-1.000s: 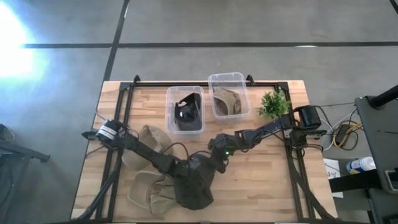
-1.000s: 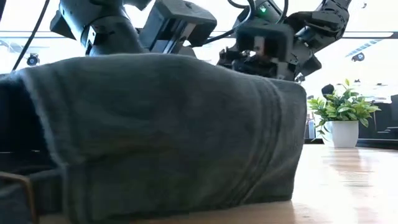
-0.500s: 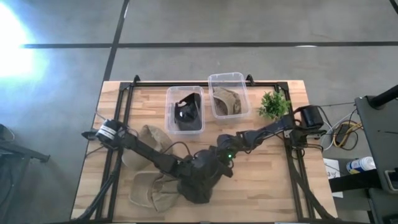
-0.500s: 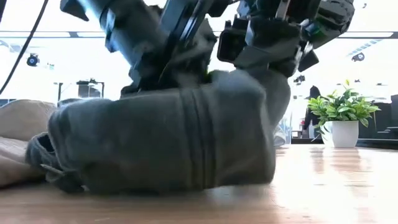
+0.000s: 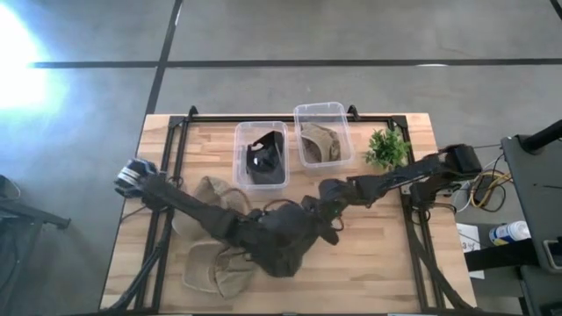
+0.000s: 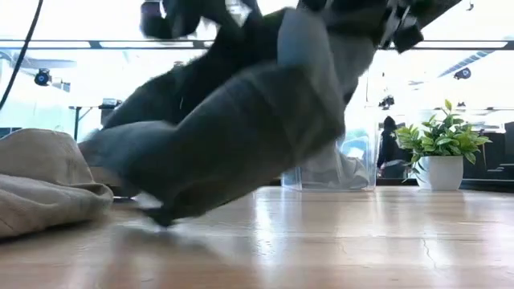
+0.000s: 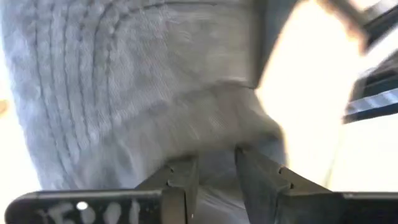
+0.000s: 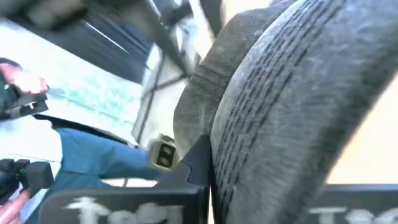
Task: Pick & Place hat
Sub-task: Put the black hat into the left transparent bin
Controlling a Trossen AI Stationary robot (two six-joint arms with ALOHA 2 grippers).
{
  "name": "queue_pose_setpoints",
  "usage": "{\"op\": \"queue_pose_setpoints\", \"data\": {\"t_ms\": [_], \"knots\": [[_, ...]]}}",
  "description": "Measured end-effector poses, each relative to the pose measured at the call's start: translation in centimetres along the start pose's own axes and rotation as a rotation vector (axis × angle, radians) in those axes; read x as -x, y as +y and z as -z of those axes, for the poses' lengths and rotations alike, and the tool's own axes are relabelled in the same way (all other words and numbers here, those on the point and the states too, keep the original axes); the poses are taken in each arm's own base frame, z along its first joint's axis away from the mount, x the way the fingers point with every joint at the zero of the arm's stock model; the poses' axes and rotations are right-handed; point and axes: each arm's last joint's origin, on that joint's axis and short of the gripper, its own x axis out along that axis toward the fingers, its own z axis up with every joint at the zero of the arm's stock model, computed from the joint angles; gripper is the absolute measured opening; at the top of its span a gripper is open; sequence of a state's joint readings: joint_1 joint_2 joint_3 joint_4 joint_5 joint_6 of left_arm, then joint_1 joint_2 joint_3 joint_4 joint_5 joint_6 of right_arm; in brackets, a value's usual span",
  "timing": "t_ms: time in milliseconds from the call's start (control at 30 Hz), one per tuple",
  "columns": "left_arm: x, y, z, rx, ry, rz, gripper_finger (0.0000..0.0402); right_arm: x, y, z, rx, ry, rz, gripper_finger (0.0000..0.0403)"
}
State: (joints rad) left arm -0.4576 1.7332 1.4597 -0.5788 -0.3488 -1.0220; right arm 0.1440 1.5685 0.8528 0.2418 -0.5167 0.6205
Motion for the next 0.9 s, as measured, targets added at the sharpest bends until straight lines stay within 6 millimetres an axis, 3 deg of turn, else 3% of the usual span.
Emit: {"op": "queue_pose_setpoints", "data": {"t_ms": [233,433,600,900], "knots": [[11.2,-3.2,-3.0,0.091,-0.191,0.272,0.0099,4.8,5.7,-2.3,0.254,-0.265,0.047,0.0014],[18.5,-2.4,-3.4,0.131,-0.410,0.307,0.0099,8.7,10.1,-5.1,0.641,-0.490,0.418,0.0014],[20.9,-0.7,-2.4,0.137,-0.523,0.200,0.0099,9.3,10.8,-8.4,0.912,-0.388,0.671,0.0014],[20.5,1.8,-0.5,0.214,-0.402,0.044,0.0099,5.6,5.9,-14.6,1.098,0.071,1.088,0.0013]]}}
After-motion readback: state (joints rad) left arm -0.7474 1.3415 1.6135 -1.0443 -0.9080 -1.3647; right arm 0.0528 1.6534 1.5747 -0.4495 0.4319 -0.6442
